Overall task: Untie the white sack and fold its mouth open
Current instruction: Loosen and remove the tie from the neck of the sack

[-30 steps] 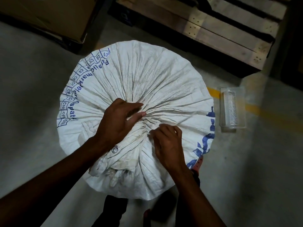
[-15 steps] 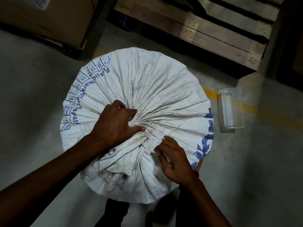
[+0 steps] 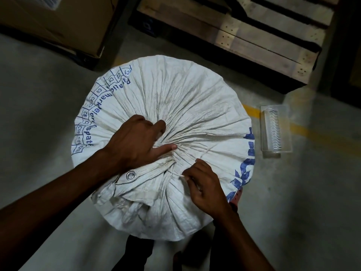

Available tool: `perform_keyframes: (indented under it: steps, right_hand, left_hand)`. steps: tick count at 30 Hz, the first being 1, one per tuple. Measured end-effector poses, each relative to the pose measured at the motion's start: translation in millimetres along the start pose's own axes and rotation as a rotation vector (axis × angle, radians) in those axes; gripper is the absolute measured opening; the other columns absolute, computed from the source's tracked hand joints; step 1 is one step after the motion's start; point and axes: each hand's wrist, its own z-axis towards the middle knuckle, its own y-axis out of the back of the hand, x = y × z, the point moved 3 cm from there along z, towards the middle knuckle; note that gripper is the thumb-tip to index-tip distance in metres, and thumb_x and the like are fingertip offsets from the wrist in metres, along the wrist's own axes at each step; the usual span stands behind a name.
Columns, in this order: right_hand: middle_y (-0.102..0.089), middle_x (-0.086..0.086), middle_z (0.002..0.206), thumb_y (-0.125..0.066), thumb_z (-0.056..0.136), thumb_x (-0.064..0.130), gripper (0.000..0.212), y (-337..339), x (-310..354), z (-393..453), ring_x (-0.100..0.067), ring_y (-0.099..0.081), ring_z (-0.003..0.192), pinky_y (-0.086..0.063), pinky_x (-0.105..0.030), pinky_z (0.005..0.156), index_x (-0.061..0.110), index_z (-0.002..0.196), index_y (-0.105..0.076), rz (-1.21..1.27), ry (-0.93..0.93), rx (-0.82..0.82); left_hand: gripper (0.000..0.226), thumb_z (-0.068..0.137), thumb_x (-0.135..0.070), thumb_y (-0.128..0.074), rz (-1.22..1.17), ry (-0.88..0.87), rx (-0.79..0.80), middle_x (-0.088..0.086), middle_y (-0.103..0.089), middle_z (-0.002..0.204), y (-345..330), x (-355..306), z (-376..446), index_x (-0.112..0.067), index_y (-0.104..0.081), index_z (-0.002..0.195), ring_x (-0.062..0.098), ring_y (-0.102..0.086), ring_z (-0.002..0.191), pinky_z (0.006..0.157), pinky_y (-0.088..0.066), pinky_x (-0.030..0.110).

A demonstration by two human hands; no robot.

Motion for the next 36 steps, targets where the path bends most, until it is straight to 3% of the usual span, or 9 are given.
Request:
perform_keyframes:
  steps: [3, 6, 12, 18, 22, 27, 31, 33, 36]
  right_hand:
    - [-0.059, -0.003, 0.083, -0.065, 0.090, -0.007, 0.015, 1, 1, 1, -0.022, -0.056, 0.086, -0.041, -0.027, 0.091, 0.007, 0.089, -0.068, 0.000, 0.001, -0.001]
    - [-0.059, -0.003, 0.082, -0.063, 0.091, -0.004, 0.012, 1, 1, 1, -0.023, -0.056, 0.086, -0.038, -0.025, 0.086, 0.007, 0.089, -0.068, -0.001, -0.010, -0.002]
    - [-0.061, 0.000, 0.083, -0.066, 0.088, -0.001, 0.012, 1, -3, -7, -0.021, -0.058, 0.085, -0.045, -0.036, 0.082, 0.010, 0.092, -0.071, -0.024, -0.008, 0.026]
    - [-0.063, 0.002, 0.084, -0.068, 0.086, -0.001, 0.018, 8, -4, -9, -0.019, -0.059, 0.089, -0.045, -0.038, 0.085, 0.013, 0.093, -0.076, 0.047, 0.017, 0.150]
    - [-0.061, 0.002, 0.083, -0.068, 0.081, -0.007, 0.023, 18, -7, -24, -0.015, -0.055, 0.089, -0.043, -0.035, 0.086, 0.014, 0.088, -0.072, 0.068, 0.056, 0.257]
    - [-0.049, -0.002, 0.069, -0.051, 0.077, 0.010, 0.011, 55, -19, -21, -0.022, -0.048, 0.074, -0.039, -0.041, 0.073, 0.010, 0.067, -0.052, -0.045, 0.035, 0.160]
    - [-0.045, -0.002, 0.068, -0.049, 0.081, 0.011, 0.014, 77, -26, -21, -0.022, -0.043, 0.070, -0.031, -0.036, 0.072, 0.009, 0.067, -0.052, -0.210, 0.038, 0.050]
    - [-0.051, -0.002, 0.075, -0.054, 0.087, 0.010, 0.014, 80, -27, -22, -0.024, -0.048, 0.075, -0.037, -0.043, 0.076, 0.008, 0.075, -0.061, -0.261, 0.051, 0.017]
    - [-0.063, -0.008, 0.103, -0.069, 0.087, 0.007, 0.009, 75, -31, -21, -0.028, -0.059, 0.100, -0.039, -0.050, 0.102, 0.011, 0.093, -0.075, -0.366, 0.071, -0.037]
  left_hand:
    - [0.087, 0.077, -0.097, -0.026, 0.072, 0.026, 0.046, 0.008, -0.068, 0.066, 3, -5, -5, -0.023, -0.049, 0.115, 0.034, -0.067, 0.076, 0.077, -0.043, 0.037]
    - [0.092, 0.074, -0.099, -0.028, 0.066, 0.018, 0.052, 0.009, -0.069, 0.066, 2, -11, -14, -0.023, -0.047, 0.122, 0.034, -0.071, 0.076, 0.083, -0.049, 0.038]
    - [0.089, 0.076, -0.098, -0.027, 0.045, 0.082, 0.063, 0.009, -0.070, 0.070, -5, -6, -28, -0.031, -0.043, 0.133, 0.034, -0.073, 0.077, 0.071, -0.050, 0.037]
    - [0.091, 0.079, -0.090, -0.034, -0.097, 0.171, 0.232, 0.015, -0.074, 0.094, -2, -9, -23, -0.039, -0.026, 0.154, 0.036, -0.071, 0.103, 0.084, -0.047, 0.038]
    - [0.090, 0.080, -0.090, -0.037, -0.110, 0.179, 0.246, 0.015, -0.075, 0.096, -4, -10, -23, -0.041, -0.026, 0.153, 0.036, -0.071, 0.105, 0.087, -0.049, 0.038]
    - [0.076, 0.081, -0.092, -0.036, -0.107, 0.220, 0.148, 0.005, -0.076, 0.091, -6, -9, -22, -0.043, -0.040, 0.139, 0.029, -0.073, 0.100, 0.084, -0.050, 0.036]
    - [0.076, 0.080, -0.092, -0.041, -0.125, 0.239, 0.118, 0.006, -0.078, 0.095, -8, -14, -18, -0.043, -0.043, 0.137, 0.030, -0.073, 0.102, 0.087, -0.053, 0.038]
    - [0.079, 0.078, -0.092, -0.042, -0.117, 0.246, 0.126, 0.007, -0.078, 0.097, -7, -17, -15, -0.043, -0.043, 0.140, 0.030, -0.073, 0.104, 0.089, -0.051, 0.038]
    - [0.083, 0.075, -0.095, -0.043, -0.074, 0.249, 0.108, 0.005, -0.079, 0.101, -7, -19, -13, -0.044, -0.044, 0.141, 0.028, -0.073, 0.105, 0.089, -0.051, 0.038]
